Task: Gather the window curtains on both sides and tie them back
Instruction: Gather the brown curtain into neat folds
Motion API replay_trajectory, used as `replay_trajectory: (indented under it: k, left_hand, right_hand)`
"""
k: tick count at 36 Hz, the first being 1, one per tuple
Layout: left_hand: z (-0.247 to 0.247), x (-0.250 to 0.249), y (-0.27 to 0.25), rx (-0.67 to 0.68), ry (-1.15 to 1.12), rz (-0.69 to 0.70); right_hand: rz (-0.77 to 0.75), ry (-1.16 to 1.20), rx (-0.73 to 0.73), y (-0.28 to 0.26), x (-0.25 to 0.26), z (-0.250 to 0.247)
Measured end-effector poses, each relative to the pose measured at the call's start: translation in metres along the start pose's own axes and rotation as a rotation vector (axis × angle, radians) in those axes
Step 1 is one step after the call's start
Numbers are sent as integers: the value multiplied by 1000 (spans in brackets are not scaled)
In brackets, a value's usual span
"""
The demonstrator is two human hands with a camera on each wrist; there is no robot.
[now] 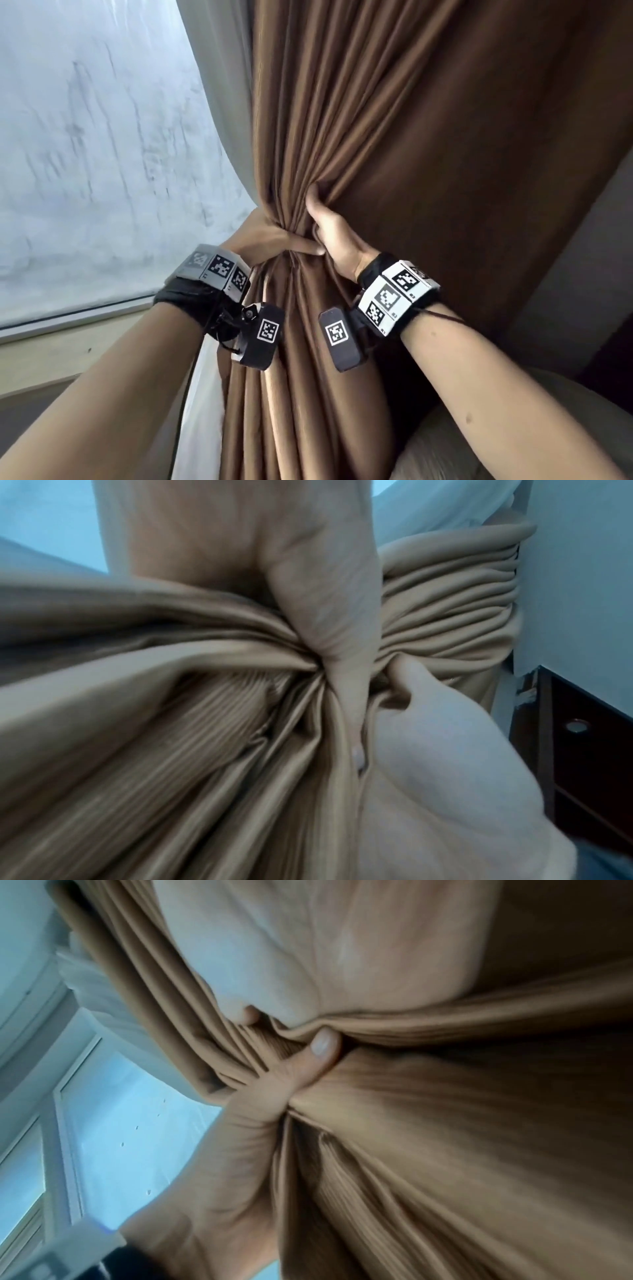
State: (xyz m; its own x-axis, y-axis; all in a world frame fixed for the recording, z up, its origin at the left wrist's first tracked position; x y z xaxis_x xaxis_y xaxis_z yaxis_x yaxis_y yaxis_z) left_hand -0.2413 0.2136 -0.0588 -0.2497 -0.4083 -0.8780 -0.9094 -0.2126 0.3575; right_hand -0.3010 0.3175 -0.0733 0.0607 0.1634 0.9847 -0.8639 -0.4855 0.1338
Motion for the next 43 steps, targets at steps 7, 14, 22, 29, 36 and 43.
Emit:
replay_trajectory:
  k: [7, 14, 22, 29, 36, 43]
  left_hand:
    - [7, -8, -7, 115, -69, 38]
    - [12, 11, 5, -164, 124, -171]
    - [-4, 14, 14, -258, 157, -244]
    - [-21, 7, 10, -130, 117, -190]
    - [-26, 0, 5, -96, 89, -185]
    - [-22, -2, 6, -71, 69, -200]
  right_hand:
    - [45, -112, 126, -1, 10, 0]
    - [62, 167, 178, -12, 5, 0]
    - [-52, 179, -322, -6, -5, -44]
    - [26, -164, -848, 46, -49, -132]
    - [52, 137, -519, 33, -43, -129]
    - [-5, 104, -364, 33, -31, -98]
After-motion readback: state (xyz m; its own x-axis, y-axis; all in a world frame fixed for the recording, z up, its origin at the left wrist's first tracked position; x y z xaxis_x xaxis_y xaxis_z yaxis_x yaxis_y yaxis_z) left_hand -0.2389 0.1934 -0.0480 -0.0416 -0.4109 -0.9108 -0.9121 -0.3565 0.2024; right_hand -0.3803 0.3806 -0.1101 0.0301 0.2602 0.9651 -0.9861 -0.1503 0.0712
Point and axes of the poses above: each hand's wrist, its own y-axis towards the middle knuckle, its own z-axis out of the palm, x = y × z, the point moved 1 cm from there along y, towards the middle knuckle, and after that the axes turned 6 degrees about -x, right-handed, at the moved point
